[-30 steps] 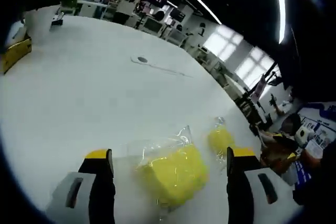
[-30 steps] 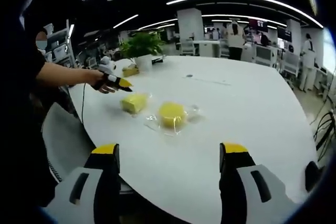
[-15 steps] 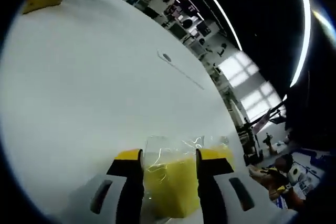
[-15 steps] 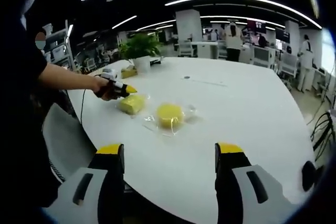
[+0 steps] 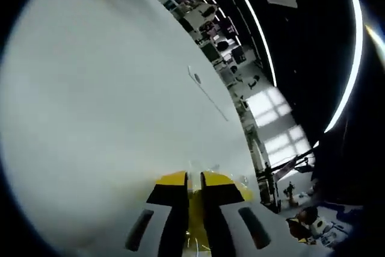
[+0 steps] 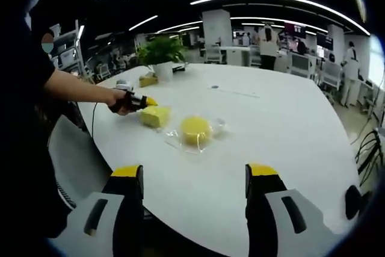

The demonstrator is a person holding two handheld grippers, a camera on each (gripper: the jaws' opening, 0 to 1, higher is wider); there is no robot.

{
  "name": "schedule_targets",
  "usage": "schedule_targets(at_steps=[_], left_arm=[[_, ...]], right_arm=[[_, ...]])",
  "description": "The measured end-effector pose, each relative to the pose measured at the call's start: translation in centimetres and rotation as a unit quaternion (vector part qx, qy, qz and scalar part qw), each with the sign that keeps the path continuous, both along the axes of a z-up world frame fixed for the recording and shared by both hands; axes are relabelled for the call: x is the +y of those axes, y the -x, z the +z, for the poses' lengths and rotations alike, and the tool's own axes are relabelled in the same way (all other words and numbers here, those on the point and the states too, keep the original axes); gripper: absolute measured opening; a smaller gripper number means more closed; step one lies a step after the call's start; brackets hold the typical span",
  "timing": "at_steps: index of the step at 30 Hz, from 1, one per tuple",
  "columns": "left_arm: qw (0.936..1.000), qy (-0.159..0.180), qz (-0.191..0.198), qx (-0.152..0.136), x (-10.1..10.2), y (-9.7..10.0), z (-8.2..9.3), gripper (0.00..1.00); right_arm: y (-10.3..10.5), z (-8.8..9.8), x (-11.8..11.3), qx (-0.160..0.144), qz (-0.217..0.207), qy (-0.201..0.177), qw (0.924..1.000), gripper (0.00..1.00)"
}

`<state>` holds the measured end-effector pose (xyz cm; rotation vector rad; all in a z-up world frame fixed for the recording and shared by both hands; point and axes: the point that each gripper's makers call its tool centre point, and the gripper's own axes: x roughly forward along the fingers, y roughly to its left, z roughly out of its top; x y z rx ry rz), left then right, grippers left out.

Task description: Compare the silicone blocks by pressing each to a similar depth, holding the contact briefly, and releasing to observe deformation and rebound differences across the visible hardness samples.

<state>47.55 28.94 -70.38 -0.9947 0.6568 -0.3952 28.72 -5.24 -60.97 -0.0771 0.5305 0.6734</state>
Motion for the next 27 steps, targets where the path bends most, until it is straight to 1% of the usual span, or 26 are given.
schedule_targets(at_steps=[1,3,4,6,11,12,13,16,17,19,21,22,24,25,27], left_arm=[[1.0000,0.003,0.000,0.000,0.0,0.1,0.1,0.00],[0.9997,-0.019,-0.012,-0.011,-0.1,0.2,-0.1,0.00],[0.9996,-0.021,-0.015,-0.015,-0.2,0.2,0.0,0.00],[0.9995,-0.021,-0.020,-0.013,-0.2,0.3,0.1,0.00],[0.9978,-0.045,-0.030,-0.037,0.0,0.6,1.1,0.00],[0.9974,-0.047,-0.034,-0.042,0.1,0.7,1.4,0.00],[0.9963,-0.052,-0.039,-0.056,0.1,0.8,2.0,0.00],[0.9934,-0.063,-0.048,-0.082,0.3,1.2,3.6,0.00],[0.9916,-0.068,-0.052,-0.098,0.2,1.3,4.2,0.00],[0.9891,-0.066,-0.061,-0.117,-0.1,1.9,5.4,0.00],[0.9833,-0.087,-0.078,-0.139,-0.4,2.6,6.4,0.00],[0.9765,-0.108,-0.099,-0.158,-0.8,3.2,7.1,0.00],[0.9693,-0.130,-0.121,-0.170,-1.2,3.9,7.7,0.00],[0.9636,-0.149,-0.137,-0.175,-1.4,4.4,8.0,0.00],[0.9521,-0.177,-0.158,-0.193,-1.6,4.9,8.6,0.00]], right_arm=[[0.0,0.0,0.0,0.000,0.001,0.000,1.0000,0.63],[0.1,0.0,0.1,0.001,0.002,0.000,1.0000,0.63],[0.2,0.0,0.2,0.000,0.003,0.001,1.0000,0.63],[0.2,0.0,0.2,-0.001,0.004,0.000,1.0000,0.63],[0.4,0.0,0.3,0.000,0.007,0.003,1.0000,0.62],[0.5,0.0,0.3,0.000,0.008,0.004,1.0000,0.62],[0.5,0.0,0.3,-0.001,0.009,0.005,0.9999,0.62],[0.5,0.1,0.4,-0.004,0.010,0.002,0.9999,0.61],[0.5,0.2,0.5,-0.004,0.011,0.001,0.9999,0.61],[0.4,0.1,0.6,-0.004,0.012,-0.001,0.9999,0.61],[0.4,0.2,0.9,-0.004,0.016,-0.003,0.9999,0.60],[0.5,0.4,1.3,-0.007,0.022,-0.003,0.9997,0.60],[0.4,0.6,1.6,-0.012,0.029,-0.003,0.9995,0.60],[0.5,0.8,1.8,-0.014,0.031,-0.004,0.9994,0.60],[0.4,1.0,1.9,-0.017,0.034,-0.008,0.9992,0.60]])
